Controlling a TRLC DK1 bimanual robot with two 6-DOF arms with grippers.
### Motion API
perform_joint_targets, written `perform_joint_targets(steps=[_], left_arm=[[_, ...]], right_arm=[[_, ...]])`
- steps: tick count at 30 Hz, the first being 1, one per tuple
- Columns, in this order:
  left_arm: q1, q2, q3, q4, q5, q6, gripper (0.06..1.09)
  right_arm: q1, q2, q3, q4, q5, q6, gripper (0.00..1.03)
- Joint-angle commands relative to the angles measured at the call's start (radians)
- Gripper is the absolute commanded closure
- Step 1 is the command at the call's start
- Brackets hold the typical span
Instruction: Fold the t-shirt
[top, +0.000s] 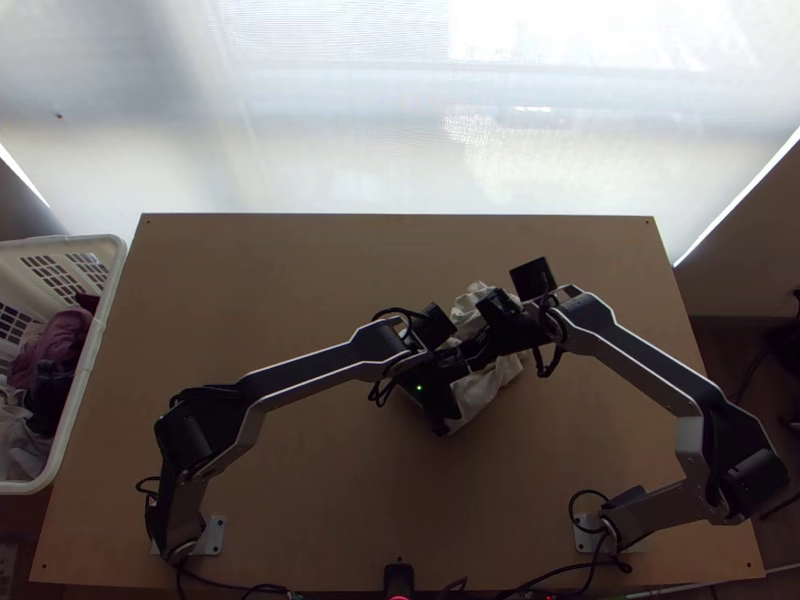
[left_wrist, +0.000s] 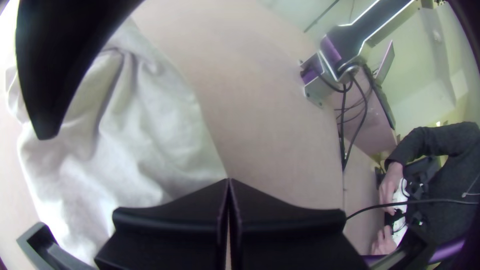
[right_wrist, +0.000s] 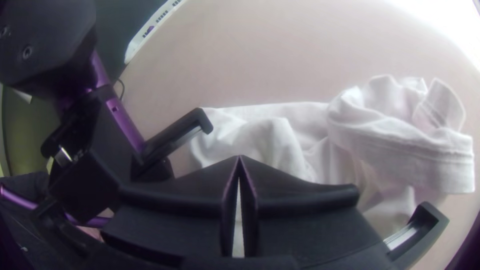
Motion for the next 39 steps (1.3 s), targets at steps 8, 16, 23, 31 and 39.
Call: perform_joint_targets(steps=[8,16,23,31,39], left_arm=[[0.07,0.072,0.006,-0.017,0.004,0.031,1.05],[0.082,0.086,0.004,-0.023,0.004,0.04,1.05],[0.082,0.081,-0.007,-0.04,0.004,0.06,1.05],[0.076,0.077,-0.008,-0.046,0.004,0.07,1.05],[0.074,0.072,-0.017,-0.055,0.004,0.08,1.05]], right_arm=[[-0.175,0.176,-0.065,0.115,-0.111,-0.031,1.0],[-0.195,0.287,0.005,0.141,-0.146,-0.034,1.0],[-0.257,0.314,0.054,0.135,-0.163,-0.022,1.0],[-0.391,0.307,0.064,0.131,-0.16,-0.039,1.0],[-0.504,0.307,0.09,0.132,-0.137,-0.056,1.0]])
